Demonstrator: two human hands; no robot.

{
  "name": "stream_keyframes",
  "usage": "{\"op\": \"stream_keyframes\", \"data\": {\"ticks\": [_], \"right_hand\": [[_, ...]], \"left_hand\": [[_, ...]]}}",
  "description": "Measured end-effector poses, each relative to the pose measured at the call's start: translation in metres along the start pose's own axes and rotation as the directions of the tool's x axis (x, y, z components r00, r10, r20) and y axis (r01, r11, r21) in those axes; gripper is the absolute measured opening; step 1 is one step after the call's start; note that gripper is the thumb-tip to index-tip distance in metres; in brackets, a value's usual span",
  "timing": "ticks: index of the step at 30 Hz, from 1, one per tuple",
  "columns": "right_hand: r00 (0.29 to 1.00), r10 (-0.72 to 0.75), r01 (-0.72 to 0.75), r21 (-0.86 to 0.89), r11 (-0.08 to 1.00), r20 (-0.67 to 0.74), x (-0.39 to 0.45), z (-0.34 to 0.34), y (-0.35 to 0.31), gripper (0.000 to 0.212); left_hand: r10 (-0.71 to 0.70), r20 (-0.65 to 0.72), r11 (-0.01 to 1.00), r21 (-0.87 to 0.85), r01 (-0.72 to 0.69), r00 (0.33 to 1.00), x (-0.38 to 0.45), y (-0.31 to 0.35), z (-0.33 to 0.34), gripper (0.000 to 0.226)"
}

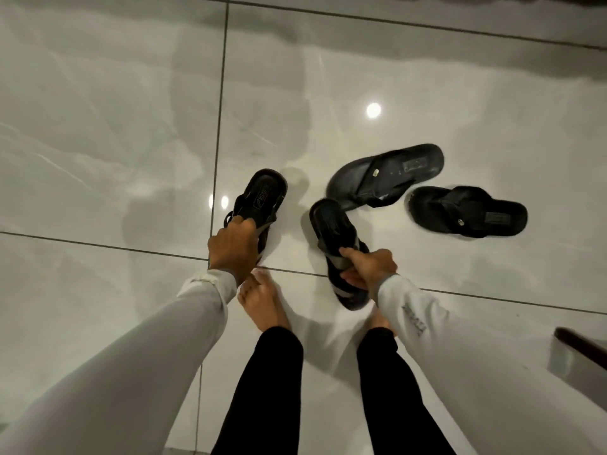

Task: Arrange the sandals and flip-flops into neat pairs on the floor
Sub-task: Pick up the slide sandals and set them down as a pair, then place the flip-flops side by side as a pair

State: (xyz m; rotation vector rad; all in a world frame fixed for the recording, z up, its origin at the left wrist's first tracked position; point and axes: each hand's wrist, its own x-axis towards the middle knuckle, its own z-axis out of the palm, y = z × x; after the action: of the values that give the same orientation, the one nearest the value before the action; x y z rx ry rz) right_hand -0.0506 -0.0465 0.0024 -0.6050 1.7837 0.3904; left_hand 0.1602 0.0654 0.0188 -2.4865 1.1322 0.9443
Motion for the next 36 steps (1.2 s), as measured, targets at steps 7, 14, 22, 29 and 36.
{"op": "stream_keyframes", "data": {"ticks": [7, 14, 22, 29, 36], "right_hand": [[0.981, 0.094, -0.135, 0.245, 0.960, 0.172, -0.018, 0.104, -0.051, 0.034], [0.986, 0.123, -0.136, 0.116, 0.984, 0.115, -0.022, 0.056, -0.030, 0.027], [0.933, -0.117, -0.066, -0.481, 0.874, -0.341, 0.024, -0.085, -0.019, 0.050], [0.856, -0.274, 0.173, -0.256, 0.951, -0.439, 0.100, -0.153, -0.052, 0.082], [0.911, -0.313, 0.269, -0.189, 0.945, -0.270, 0.143, -0.171, -0.045, 0.049]], "left_hand": [[0.080, 0.001, 0.996, -0.042, -0.080, 0.997, 0.029, -0.042, -0.014, 0.014], [0.215, 0.025, 0.976, 0.024, -0.215, 0.976, 0.036, -0.043, -0.039, 0.021], [0.412, 0.132, 0.891, 0.147, -0.429, 0.902, 0.047, 0.084, -0.036, 0.031], [0.664, 0.242, 0.621, 0.348, -0.702, 0.707, 0.089, 0.229, 0.000, 0.057], [0.597, 0.276, 0.526, 0.574, -0.627, 0.753, 0.107, 0.229, 0.027, 0.040]]}}
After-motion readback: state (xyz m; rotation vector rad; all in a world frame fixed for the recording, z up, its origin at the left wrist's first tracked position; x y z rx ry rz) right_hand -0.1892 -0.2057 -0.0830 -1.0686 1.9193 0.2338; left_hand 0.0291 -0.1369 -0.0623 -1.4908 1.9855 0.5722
